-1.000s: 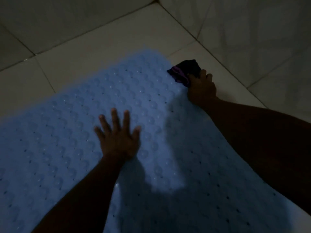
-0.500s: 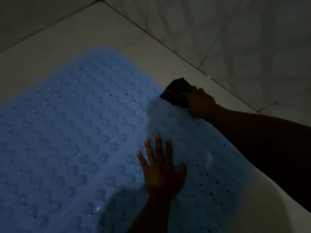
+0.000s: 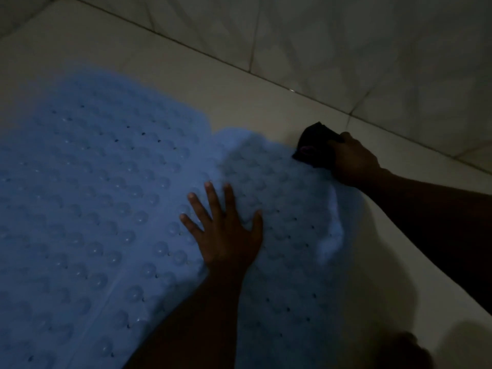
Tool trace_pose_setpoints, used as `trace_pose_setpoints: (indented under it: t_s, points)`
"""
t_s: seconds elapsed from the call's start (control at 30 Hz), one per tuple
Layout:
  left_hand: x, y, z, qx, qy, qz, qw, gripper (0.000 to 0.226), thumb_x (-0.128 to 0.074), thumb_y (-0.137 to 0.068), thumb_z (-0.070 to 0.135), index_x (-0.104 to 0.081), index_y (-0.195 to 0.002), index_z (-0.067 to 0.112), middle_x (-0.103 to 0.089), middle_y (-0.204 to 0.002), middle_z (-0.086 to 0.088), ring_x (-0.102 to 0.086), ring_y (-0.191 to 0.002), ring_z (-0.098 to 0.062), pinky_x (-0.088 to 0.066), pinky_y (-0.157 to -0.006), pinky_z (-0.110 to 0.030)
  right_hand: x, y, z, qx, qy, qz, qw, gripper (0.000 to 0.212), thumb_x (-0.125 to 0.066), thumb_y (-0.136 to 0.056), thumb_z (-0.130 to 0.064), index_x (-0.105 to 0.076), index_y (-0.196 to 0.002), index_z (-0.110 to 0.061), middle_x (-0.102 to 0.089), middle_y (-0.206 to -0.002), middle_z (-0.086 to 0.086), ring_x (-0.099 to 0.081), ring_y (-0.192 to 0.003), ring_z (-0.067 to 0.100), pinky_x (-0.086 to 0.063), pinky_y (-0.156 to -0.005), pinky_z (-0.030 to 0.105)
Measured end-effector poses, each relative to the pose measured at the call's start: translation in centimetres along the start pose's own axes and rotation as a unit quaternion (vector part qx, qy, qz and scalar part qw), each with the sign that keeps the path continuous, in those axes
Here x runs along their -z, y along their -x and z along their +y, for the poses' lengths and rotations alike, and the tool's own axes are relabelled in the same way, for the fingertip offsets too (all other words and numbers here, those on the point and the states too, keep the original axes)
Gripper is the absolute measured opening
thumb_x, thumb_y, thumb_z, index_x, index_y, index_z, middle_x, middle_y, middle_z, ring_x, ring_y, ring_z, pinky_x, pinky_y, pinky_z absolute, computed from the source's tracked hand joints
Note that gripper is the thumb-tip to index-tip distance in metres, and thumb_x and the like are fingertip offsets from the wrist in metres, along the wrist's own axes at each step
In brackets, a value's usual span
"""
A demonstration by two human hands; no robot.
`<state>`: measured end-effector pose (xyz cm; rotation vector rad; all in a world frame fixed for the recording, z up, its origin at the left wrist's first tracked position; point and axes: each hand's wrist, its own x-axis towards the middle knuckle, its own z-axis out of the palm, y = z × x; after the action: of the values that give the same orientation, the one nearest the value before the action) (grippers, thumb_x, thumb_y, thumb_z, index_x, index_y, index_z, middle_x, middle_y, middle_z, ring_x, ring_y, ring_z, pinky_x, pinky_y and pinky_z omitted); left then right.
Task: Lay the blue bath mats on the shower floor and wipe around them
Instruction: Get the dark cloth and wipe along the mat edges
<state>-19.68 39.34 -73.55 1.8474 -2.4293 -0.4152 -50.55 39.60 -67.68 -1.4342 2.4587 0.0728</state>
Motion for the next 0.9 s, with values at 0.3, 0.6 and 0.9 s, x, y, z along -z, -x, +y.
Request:
trace_pose_setpoints:
  t_s: [0.3,0.6,0.9]
  points:
    - [0.1,0.0,0.0,0.004,0.001,-0.021,1.000,0.092,-0.020,-0.087,0.084,-0.002,-0.161,0.032,0.012,-0.169,-0.005,0.019,-0.152,-0.040,0.010,-0.117,-0.068,-2.5,10.0,6.3,-0.159,-0.037,0.044,0.986,0.036,-0.055,-0.096,-0.019,-0.054,-0.130,-0.007,-0.047,-0.125,0.028,-0.056,-0.106,0.047,-0.047,-0.087,0.049]
    - [0.7,0.8,-1.2,-0.062,-0.024,-0.051,0.996,0.094,-0.012,-0.084,0.088,0.000,-0.161,0.034,0.012,-0.169,-0.005,0.017,-0.152,-0.040,0.012,-0.114,-0.071,-9.0,21.6,2.3,-0.201,-0.160,0.093,0.962,0.046,-0.044,-0.098,-0.049,-0.047,-0.141,-0.033,-0.051,-0.144,0.003,-0.049,-0.131,0.028,-0.045,-0.106,0.046]
    - [0.1,13.2,-9.2,-0.223,-0.059,-0.023,0.973,0.074,-0.024,-0.097,0.063,-0.021,-0.161,0.025,-0.012,-0.169,-0.007,-0.011,-0.155,-0.033,-0.012,-0.122,-0.056,-8.4,23.7,-1.8,-0.186,-0.085,0.046,0.978,0.066,-0.050,-0.092,-0.040,-0.035,-0.151,-0.017,-0.028,-0.156,0.020,-0.033,-0.138,0.044,-0.033,-0.111,0.059]
